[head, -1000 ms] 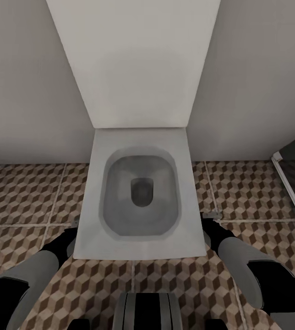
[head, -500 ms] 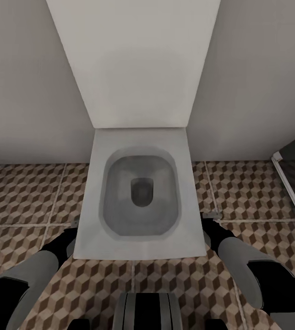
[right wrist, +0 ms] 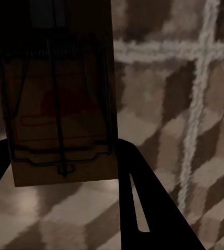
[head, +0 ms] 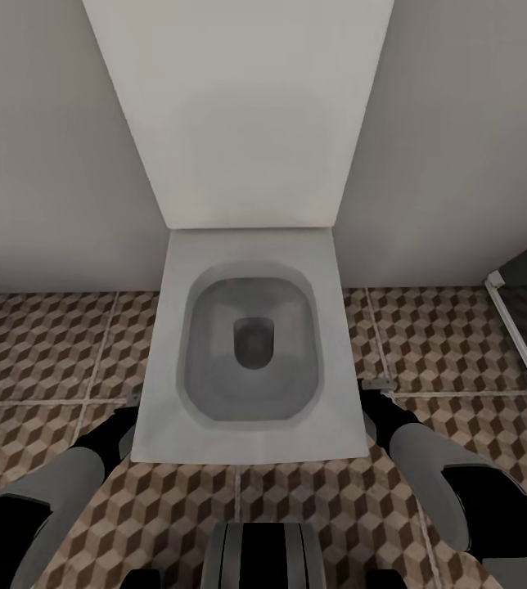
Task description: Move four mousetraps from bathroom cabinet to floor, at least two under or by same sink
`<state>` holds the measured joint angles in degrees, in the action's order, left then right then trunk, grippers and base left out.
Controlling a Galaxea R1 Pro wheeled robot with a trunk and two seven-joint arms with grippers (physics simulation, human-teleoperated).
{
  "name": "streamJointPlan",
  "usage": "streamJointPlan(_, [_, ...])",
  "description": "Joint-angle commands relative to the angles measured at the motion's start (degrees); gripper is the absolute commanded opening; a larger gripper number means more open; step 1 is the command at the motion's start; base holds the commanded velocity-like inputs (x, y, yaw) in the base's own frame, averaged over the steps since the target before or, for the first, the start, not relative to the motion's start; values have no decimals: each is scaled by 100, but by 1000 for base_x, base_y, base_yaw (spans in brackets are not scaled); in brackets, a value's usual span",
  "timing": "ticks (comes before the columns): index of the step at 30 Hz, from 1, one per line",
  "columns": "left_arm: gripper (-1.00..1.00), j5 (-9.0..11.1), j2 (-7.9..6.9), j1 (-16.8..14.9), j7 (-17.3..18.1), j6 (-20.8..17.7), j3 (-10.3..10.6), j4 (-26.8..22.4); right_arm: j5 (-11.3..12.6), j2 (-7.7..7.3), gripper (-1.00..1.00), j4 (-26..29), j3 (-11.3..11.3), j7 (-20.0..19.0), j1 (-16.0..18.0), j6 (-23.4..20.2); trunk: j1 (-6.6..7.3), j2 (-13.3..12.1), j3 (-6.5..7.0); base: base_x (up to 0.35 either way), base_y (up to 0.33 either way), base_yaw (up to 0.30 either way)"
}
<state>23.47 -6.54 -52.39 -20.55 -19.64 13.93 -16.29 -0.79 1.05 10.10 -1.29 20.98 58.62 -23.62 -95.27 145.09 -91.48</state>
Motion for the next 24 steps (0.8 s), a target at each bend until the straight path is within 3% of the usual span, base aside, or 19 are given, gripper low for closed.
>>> streamJointPlan(1, [100, 53, -5, 0, -37, -31, 48, -15, 9, 1, -100, 10, -11, 12, 0, -37, 1, 1, -3, 0, 0, 0])
streamJointPlan(11, [100, 53, -5, 0, -37, -31, 48, -15, 9, -18, -100, 16, -10, 29, 0, -32, 1, 1, -3, 0, 0, 0])
streamJointPlan(24, [100, 53, -5, 0, -37, -31, 48, -15, 9, -189, -100, 27, 14, 38, 0, -29, 1, 1, -3, 0, 0, 0])
